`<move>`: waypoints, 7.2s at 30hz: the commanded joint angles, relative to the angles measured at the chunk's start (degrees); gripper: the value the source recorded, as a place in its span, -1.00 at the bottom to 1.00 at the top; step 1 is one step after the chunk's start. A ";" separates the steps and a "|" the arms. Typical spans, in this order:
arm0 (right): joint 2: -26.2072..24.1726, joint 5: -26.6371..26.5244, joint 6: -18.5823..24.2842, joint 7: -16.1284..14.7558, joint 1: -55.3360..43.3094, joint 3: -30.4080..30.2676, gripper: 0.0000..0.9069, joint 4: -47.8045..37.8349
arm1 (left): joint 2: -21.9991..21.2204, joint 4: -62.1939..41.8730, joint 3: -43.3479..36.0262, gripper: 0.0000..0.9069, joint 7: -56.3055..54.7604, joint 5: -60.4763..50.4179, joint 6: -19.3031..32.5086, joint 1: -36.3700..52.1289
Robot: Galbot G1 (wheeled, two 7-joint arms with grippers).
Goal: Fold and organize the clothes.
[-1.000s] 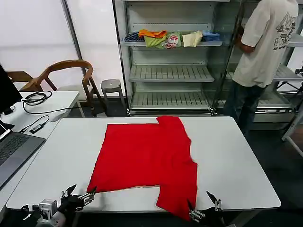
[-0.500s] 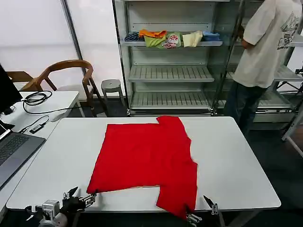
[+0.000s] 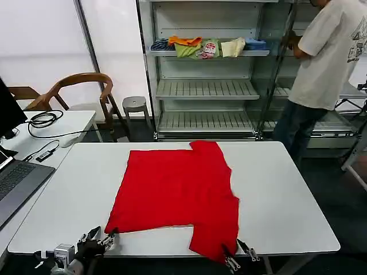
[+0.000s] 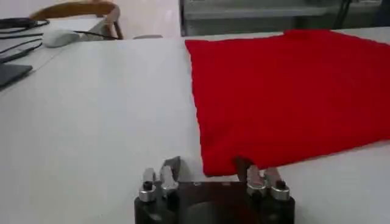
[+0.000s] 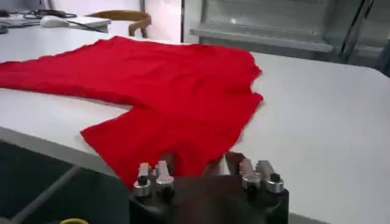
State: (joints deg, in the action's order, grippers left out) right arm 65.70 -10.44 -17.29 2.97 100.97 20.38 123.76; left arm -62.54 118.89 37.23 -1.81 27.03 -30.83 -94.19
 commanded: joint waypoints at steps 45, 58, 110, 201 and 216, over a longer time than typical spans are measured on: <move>4.18 -2.46 -8.24 -3.80 -37.79 -4.80 -1.00 -16.11 | 2.97 -12.08 -3.74 -1.00 3.49 12.20 9.35 20.20; 6.22 0.49 -7.12 -5.11 -44.49 -5.65 -1.00 -23.49 | 2.89 -19.95 -6.48 -1.00 3.65 12.28 9.71 25.85; 7.89 2.04 -3.51 -4.10 -43.37 -2.08 1.00 -25.82 | 6.44 -23.75 -8.70 1.00 4.75 9.16 11.80 29.44; 4.11 -5.56 -7.28 -0.40 -17.73 2.58 -1.00 -6.29 | 3.57 -5.62 -6.77 -0.96 -5.73 7.07 4.57 9.90; 4.61 -3.60 -6.15 -0.73 -9.47 4.57 -1.00 -1.38 | 2.91 0.33 -4.46 -0.96 -5.84 4.98 5.76 1.29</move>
State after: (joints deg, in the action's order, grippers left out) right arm 70.31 -14.73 -23.88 2.30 86.37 24.30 119.35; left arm -59.54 116.75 32.33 -7.62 32.72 -25.18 -89.15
